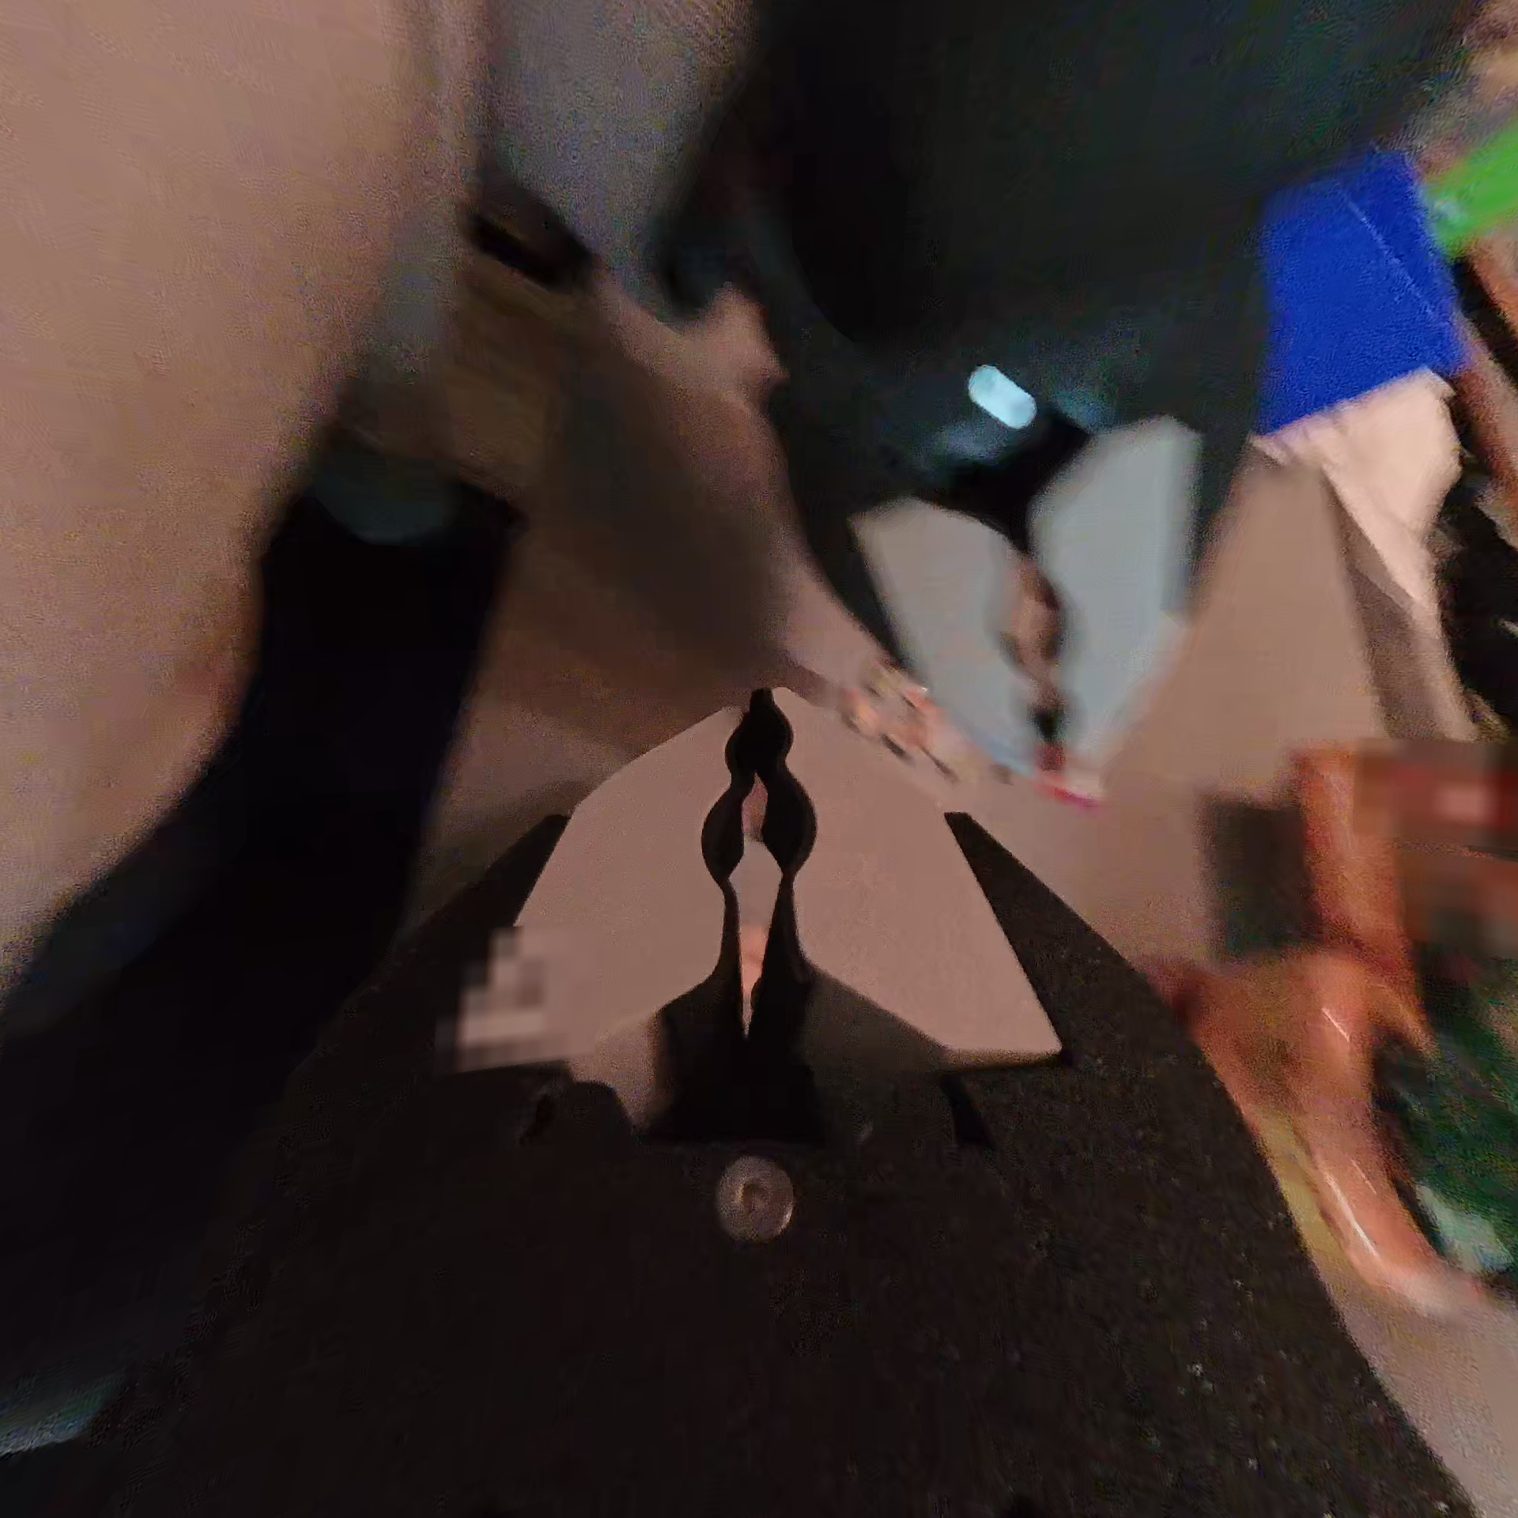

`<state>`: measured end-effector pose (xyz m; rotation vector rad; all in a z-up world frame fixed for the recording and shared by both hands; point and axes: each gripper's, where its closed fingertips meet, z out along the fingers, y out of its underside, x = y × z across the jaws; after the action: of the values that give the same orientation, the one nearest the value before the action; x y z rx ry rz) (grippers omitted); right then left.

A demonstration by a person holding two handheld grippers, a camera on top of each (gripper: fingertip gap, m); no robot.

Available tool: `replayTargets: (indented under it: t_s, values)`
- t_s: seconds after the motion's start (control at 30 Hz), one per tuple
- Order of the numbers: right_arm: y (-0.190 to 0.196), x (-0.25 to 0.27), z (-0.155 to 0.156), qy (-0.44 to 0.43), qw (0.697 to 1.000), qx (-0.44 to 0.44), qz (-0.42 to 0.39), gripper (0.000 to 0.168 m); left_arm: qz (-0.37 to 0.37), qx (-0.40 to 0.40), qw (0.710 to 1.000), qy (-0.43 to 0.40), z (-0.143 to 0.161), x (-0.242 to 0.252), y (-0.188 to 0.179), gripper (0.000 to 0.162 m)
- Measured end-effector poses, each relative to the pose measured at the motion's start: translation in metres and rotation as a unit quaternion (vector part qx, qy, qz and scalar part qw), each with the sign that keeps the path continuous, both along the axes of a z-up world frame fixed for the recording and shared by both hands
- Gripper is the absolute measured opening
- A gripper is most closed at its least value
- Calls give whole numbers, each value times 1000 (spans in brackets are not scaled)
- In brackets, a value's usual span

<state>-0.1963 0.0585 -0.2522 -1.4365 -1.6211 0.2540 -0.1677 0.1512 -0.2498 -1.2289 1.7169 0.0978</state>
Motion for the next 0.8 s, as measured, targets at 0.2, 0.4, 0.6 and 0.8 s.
replayTargets:
  t_s: [0.2,0.4,0.6,0.8]
  values:
    - [57,38,23,-3,992,48,-114,0,11,-16,998,-57,18,-13,27,0]
    - [61,25,27,56,987,5,-148,0,-21,19,998,-56,12,-10,18,0]
    - [64,19,23,-5,984,72,-160,15,-49,-13,997,-53,5,-6,-8,0]
    - [61,10,27,-43,978,132,-155,5,-39,-44,997,-56,9,-10,-14,0]
